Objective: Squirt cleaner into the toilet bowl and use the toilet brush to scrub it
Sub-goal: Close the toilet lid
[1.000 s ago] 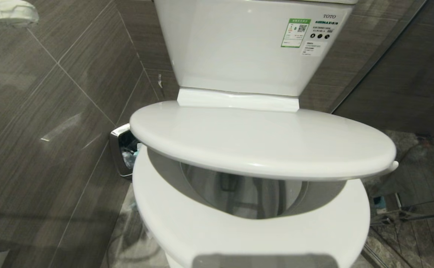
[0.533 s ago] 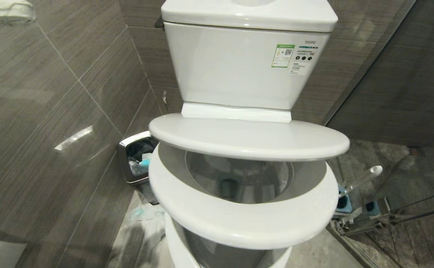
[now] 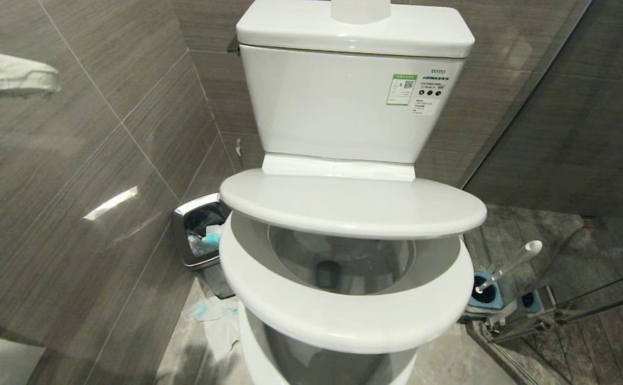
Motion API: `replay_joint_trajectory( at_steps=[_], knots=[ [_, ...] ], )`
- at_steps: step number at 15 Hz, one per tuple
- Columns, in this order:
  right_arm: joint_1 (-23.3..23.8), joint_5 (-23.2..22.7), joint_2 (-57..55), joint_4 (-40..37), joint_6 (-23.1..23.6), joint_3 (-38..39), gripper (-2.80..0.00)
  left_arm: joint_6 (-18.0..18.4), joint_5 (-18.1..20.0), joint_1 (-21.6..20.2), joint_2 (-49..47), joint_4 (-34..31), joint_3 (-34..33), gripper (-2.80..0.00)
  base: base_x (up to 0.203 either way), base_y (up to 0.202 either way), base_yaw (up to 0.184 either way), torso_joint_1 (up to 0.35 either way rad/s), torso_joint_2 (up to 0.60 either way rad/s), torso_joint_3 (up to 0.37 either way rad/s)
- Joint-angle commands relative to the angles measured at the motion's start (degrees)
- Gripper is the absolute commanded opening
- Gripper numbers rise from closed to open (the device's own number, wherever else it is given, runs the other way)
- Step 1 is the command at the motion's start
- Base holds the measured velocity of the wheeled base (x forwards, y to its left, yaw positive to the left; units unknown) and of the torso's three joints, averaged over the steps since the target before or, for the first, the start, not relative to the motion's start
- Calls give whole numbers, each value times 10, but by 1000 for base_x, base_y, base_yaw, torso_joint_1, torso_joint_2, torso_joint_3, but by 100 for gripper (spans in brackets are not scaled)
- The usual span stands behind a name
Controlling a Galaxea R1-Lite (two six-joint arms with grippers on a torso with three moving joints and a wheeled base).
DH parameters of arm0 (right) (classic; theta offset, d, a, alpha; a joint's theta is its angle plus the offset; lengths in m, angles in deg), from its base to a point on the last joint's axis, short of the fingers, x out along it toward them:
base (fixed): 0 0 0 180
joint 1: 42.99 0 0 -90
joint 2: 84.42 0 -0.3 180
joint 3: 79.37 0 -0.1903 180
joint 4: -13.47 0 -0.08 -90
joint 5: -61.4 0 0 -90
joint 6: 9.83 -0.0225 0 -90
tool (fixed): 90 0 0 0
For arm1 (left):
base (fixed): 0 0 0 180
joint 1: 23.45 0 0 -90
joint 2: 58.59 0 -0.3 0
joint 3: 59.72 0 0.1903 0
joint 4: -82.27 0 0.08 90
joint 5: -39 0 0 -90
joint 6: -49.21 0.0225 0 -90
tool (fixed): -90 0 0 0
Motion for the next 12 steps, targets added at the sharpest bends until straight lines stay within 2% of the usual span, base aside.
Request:
replay_joint_trajectory(
  at_steps=[1,2,4,6,8,10,12],
  knots=[
    [0,0,0,0,0,0,-280,32,-3,3,0,-37,8,-280,0,0,0,0,0,0],
    [0,0,0,0,0,0,-280,38,1,3,0,-55,24,-280,0,0,0,0,0,0],
    [1,0,0,0,0,0,-280,-8,55,8,-5,-64,49,-280,0,0,0,0,0,0],
    [0,0,0,0,0,0,-280,-37,76,9,-16,-63,52,-280,0,0,0,0,0,0],
    [0,0,0,0,0,0,-280,-37,78,9,-37,-50,50,-280,0,0,0,0,0,0],
    [0,0,0,0,0,0,-280,-32,78,15,-69,-1,46,-280,0,0,0,0,0,0],
    [0,0,0,0,0,0,-280,9,75,18,-105,52,35,-280,0,0,0,0,0,0]
  ],
)
